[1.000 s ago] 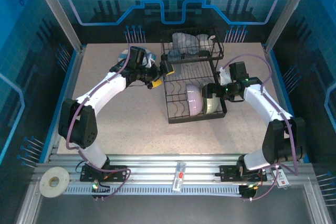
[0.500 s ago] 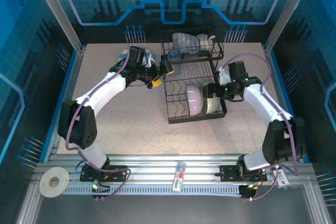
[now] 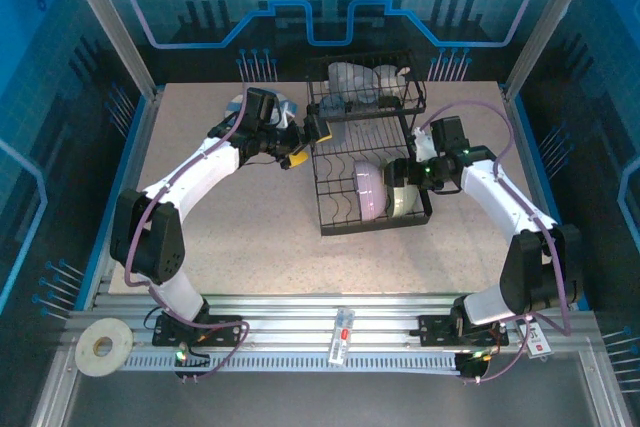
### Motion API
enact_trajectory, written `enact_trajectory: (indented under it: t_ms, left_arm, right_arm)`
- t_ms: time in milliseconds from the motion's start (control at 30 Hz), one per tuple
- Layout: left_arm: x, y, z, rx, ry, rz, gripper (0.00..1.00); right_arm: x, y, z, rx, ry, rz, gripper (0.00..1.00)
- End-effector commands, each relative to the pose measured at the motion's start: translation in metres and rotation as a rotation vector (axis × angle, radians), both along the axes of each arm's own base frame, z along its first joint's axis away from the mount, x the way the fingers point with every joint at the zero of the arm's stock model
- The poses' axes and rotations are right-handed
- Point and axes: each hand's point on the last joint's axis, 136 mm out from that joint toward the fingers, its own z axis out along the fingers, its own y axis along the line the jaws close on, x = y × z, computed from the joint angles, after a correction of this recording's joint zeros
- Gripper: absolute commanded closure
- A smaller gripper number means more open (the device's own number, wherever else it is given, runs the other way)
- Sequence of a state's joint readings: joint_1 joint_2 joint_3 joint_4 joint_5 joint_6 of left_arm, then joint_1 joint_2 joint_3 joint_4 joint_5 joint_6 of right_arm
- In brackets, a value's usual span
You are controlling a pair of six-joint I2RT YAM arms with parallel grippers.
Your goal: Unload the mixed dishes from the dish rack
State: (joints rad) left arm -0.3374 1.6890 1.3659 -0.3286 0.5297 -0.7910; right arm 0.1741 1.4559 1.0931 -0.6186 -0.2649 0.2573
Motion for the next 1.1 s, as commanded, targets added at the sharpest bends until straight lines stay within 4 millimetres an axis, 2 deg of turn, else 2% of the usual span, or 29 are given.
enact_trajectory:
  t_ms: [0, 300, 767, 1067]
  left_arm:
    - [-0.007, -0.003, 0.015, -0.012, -0.027, -0.031, 0.01]
    - [-0.008, -0.004, 0.011, -0.003, -0.015, -0.039, 0.01]
    - [-0.005, -0.006, 0.011, 0.004, -0.015, -0.046, 0.01]
    - [-0.009, -0.009, 0.009, 0.017, -0.011, -0.063, 0.01]
  right_arm:
    - [0.007, 0.009, -0.002, -0.01, -0.028, 0.004, 0.54]
    - [0.013, 0.006, 0.007, -0.046, -0.073, -0.022, 0.66]
    - [0.019, -0.001, 0.023, -0.082, -0.137, -0.048, 0.73]
    - [0.02, -0.004, 0.029, -0.099, -0.165, -0.056, 0.76]
